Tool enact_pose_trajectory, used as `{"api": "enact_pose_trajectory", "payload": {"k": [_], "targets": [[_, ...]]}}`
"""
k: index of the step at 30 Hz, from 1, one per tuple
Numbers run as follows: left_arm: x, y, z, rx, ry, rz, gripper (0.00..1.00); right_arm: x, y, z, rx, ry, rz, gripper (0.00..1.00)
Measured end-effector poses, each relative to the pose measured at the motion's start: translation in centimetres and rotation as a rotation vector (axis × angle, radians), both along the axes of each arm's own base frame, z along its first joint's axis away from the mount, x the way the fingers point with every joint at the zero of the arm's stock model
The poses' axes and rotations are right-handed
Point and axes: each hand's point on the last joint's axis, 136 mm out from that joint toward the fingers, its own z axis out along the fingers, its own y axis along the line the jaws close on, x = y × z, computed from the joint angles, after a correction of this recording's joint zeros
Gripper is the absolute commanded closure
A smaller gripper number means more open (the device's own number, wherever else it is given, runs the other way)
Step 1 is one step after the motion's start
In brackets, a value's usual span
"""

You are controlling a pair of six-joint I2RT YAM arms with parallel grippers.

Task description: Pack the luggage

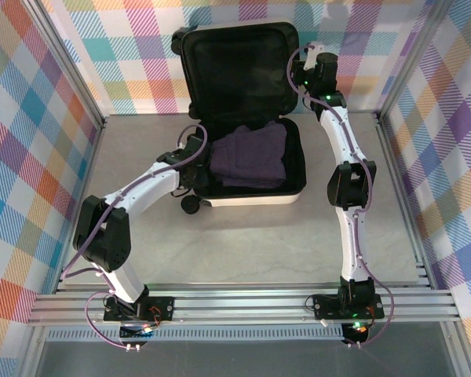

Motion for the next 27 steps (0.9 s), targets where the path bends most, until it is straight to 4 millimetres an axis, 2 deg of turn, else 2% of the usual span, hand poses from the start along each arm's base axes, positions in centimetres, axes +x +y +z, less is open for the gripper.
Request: {"api": "enact_pose_trajectory", "payload": {"k": [5, 11, 16, 24, 27], "targets": [[0.0, 0.0, -0.2, 0.003, 0.004, 0.0, 0.87, -1.4, -0.4, 0.1, -0.046, -0.008, 0.01, 1.0], [0.2, -0.1, -0.3, 0.003, 0.004, 0.001, 0.89, -7.0, -1.1, 1.7, -0.087, -0.064, 0.017, 1.0], [0.3, -0.1, -0.3, 0.002, 0.002, 0.001, 0.9, -11.5, -2.2, 1.6, -0.112, -0.108, 0.007, 1.0], [0.3, -0.1, -0.3, 0.002, 0.001, 0.001, 0.91, -16.4, -3.5, 1.0, -0.133, -0.181, -0.019, 1.0], [0.3, -0.1, -0.2, 0.0, -0.001, 0.001, 0.91, -17.8, -3.7, 0.8, -0.136, -0.208, -0.023, 0.95]]}}
